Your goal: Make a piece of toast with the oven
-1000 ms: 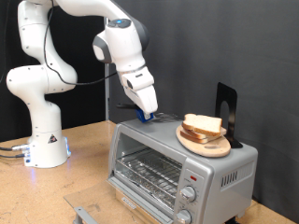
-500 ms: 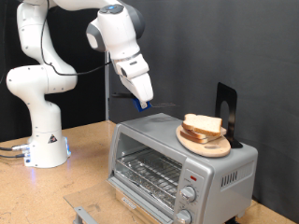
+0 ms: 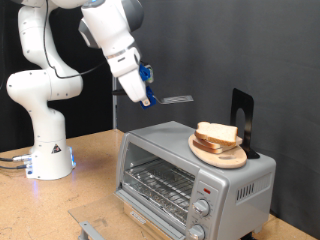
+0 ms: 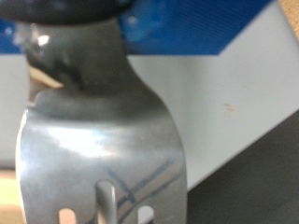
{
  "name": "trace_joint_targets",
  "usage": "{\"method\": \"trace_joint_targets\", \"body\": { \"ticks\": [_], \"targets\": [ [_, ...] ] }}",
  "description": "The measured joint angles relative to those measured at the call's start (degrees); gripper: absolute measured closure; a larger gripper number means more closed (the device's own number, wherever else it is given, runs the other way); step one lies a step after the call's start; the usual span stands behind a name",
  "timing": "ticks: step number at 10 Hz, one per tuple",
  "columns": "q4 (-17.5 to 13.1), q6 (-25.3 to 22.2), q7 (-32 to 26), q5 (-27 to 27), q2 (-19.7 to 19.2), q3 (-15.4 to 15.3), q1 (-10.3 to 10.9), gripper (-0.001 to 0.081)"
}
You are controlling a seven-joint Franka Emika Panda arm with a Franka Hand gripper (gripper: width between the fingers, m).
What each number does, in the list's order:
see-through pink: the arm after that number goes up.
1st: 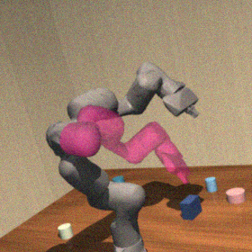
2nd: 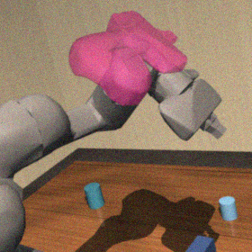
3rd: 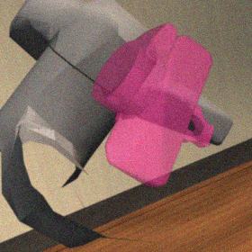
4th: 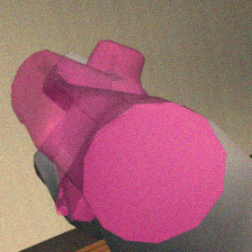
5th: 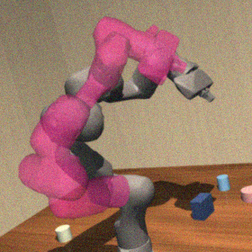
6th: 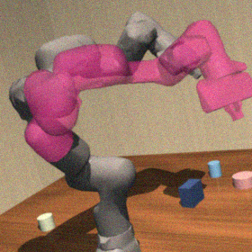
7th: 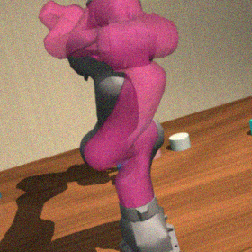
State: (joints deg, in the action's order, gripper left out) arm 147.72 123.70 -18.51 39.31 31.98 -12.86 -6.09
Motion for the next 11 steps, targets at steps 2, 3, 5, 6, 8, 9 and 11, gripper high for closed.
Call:
{"method": "trace_joint_targets", "body": {
  "ticks": [2,3,5,6,8,9,11],
  "targets": [
    [-0.24,0.21,4.90,-2.25,0.12,0.07,-3.27,0.0415],
    [-0.55,0.23,6.00,-3.40,-0.17,0.14,-4.78,0.0415],
    [-1.60,-0.64,6.54,-6.55,-1.38,0.44,-7.40,0.0415],
    [-2.25,-1.52,6.49,-7.50,-2.18,0.86,-8.32,0.0415],
    [-3.33,-2.40,6.04,-8.46,-3.46,1.83,-9.39,0.0415],
    [-3.69,-2.51,5.55,-8.53,-3.98,2.28,-9.63,0.0415],
    [-4.31,-2.85,3.88,-8.55,-4.71,2.95,-9.70,0.0415]
  ]
}}
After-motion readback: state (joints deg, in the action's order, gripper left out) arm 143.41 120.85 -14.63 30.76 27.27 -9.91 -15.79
